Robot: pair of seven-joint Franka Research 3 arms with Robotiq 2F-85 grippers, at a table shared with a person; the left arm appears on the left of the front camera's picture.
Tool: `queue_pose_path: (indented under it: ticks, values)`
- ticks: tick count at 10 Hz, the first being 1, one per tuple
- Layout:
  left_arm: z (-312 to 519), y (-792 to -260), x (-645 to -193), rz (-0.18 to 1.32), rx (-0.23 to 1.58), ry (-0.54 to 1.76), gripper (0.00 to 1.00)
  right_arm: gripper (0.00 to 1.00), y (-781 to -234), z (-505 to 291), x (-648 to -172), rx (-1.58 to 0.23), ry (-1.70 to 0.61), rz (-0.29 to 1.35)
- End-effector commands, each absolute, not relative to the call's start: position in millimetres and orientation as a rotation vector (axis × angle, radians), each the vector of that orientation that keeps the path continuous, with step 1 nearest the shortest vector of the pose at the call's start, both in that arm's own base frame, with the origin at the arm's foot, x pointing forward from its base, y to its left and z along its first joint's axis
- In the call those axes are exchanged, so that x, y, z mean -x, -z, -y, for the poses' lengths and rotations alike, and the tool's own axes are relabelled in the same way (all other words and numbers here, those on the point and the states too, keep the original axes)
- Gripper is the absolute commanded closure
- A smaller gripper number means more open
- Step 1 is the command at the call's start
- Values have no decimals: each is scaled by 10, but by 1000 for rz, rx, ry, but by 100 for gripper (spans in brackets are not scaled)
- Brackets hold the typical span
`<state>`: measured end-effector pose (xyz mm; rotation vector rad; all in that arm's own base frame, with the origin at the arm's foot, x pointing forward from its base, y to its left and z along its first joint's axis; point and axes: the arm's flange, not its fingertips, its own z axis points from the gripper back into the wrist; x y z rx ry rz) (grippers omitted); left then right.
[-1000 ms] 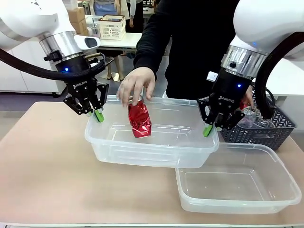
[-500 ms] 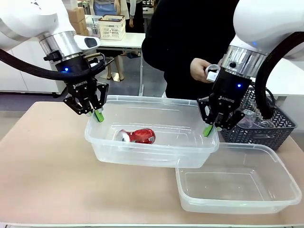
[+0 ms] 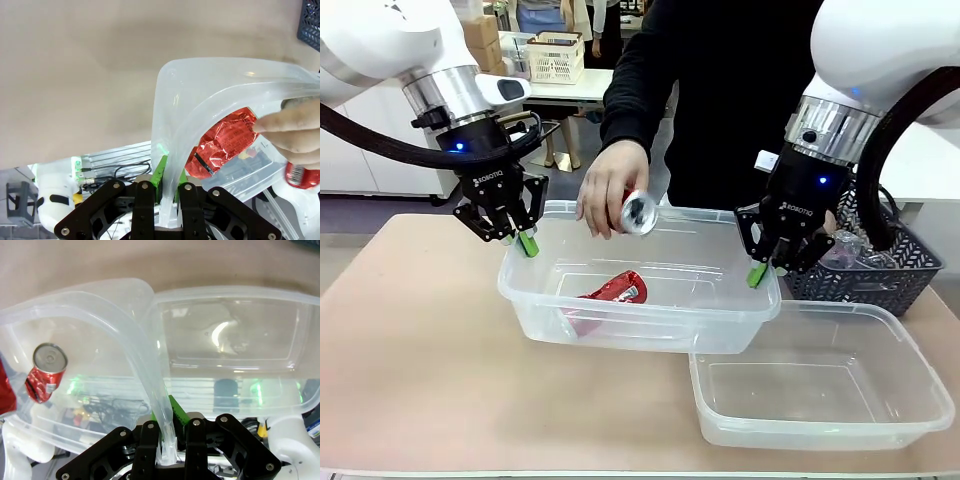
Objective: Sort the waste into each basket.
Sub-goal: Offer the picked Organizing box to the human.
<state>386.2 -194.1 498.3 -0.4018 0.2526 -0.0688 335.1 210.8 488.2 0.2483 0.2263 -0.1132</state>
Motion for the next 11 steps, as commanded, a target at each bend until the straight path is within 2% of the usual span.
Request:
queue_pose_path:
  ticks: [1, 11]
  values:
    - [1894, -5053, -3885, -250, 426, 69, 93, 94, -4876, -2083, -3362, -258, 118, -228]
    - [1894, -5053, -3885, -250, 426, 69, 93, 94, -4876, -2083, -3362, -258, 118, -228]
